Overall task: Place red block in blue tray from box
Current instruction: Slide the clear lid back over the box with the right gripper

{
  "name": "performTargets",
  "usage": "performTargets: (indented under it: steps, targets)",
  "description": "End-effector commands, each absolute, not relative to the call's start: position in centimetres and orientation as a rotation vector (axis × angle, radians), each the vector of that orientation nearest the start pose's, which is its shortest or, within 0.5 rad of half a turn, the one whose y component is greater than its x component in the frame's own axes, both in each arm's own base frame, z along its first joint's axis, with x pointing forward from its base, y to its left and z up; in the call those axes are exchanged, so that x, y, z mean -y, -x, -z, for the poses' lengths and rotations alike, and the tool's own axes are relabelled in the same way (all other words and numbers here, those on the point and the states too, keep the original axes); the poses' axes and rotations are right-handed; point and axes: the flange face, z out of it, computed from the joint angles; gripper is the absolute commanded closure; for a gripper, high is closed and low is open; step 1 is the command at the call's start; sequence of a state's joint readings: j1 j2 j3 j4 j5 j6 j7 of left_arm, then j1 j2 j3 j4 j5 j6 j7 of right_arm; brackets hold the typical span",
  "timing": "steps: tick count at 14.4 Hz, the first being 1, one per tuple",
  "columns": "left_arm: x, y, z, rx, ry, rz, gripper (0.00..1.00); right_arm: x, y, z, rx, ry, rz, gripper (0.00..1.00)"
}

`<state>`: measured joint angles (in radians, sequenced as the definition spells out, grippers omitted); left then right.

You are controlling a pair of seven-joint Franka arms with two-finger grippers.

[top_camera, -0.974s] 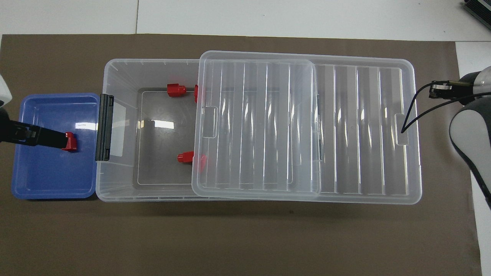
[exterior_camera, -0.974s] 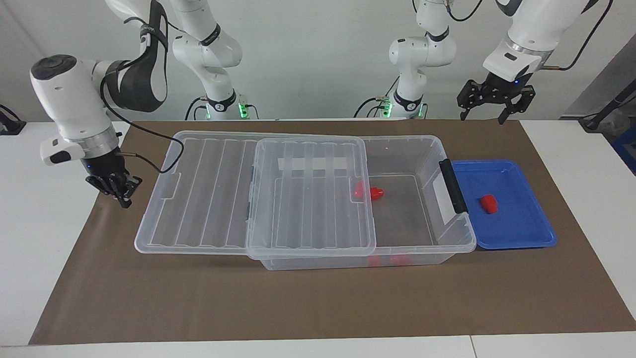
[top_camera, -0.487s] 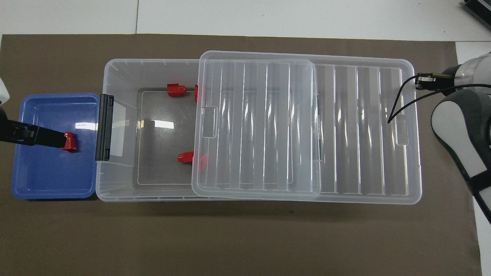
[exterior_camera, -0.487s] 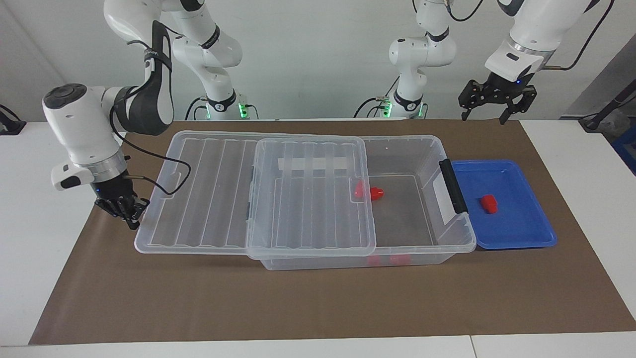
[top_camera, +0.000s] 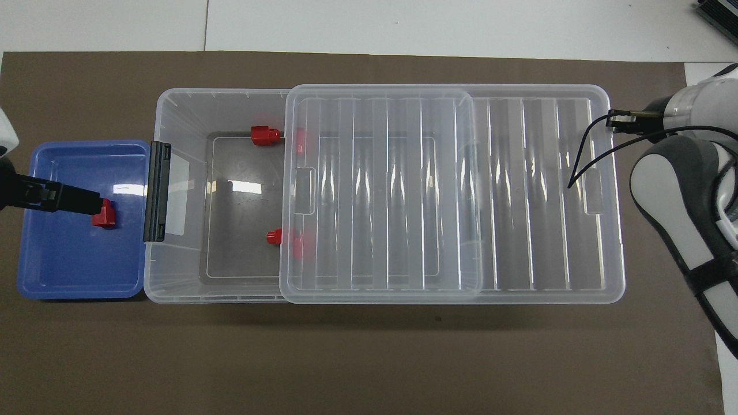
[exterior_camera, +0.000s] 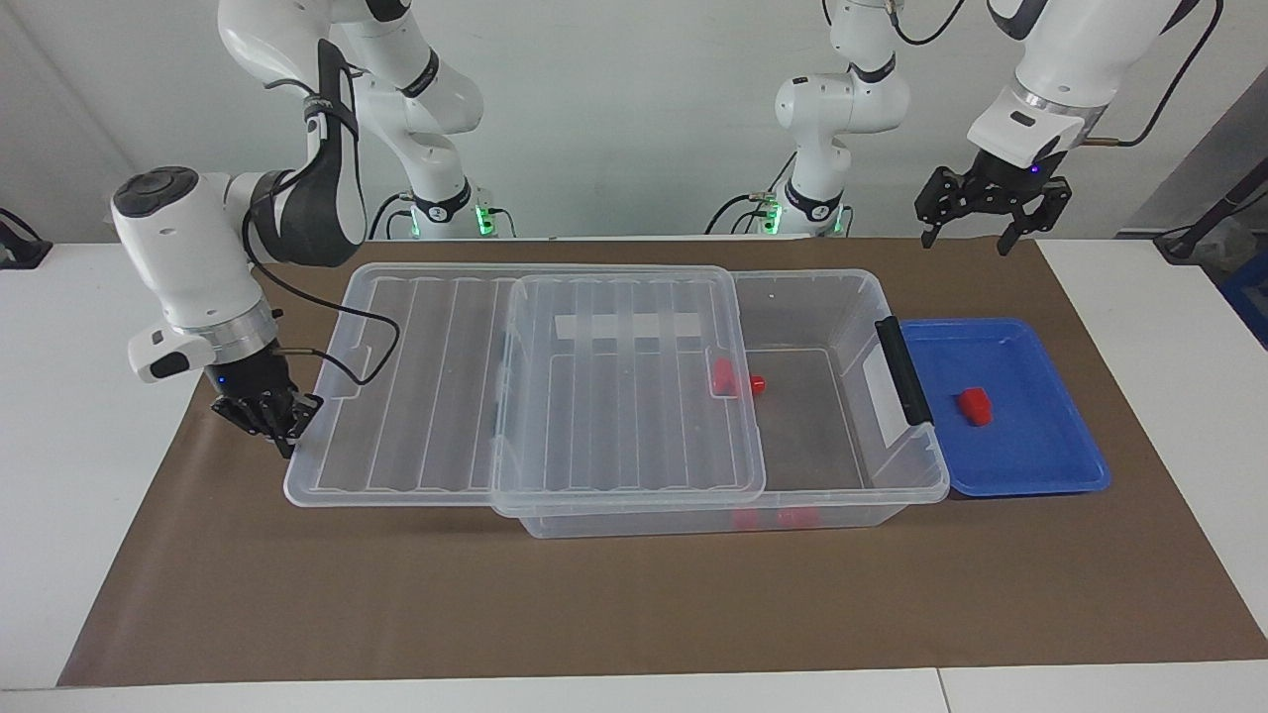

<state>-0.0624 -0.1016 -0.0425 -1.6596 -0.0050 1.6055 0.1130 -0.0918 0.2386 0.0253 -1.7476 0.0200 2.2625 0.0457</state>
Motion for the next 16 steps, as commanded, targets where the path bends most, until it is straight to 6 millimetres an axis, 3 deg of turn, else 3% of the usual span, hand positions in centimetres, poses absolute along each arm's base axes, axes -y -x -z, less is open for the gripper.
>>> performTargets:
  steps: [1,5,16]
  targets:
    - [5.5,-51.7,-63.3,-0.338,3.119,0.137,0.0,3.8,-65.4,-45.8,-0.094,3.079,0.411,1.0]
    - [5.3,-51.6,-62.0,-0.335,3.115,0.199,0.0,2.3,-65.4,-45.6,-0.048,3.073,0.403,1.0]
    - [5.2,-53.9,-61.3,-0.325,3.124,0.21,0.0,-6.6,-64.5,-45.3,0.148,3.058,0.341,1.0]
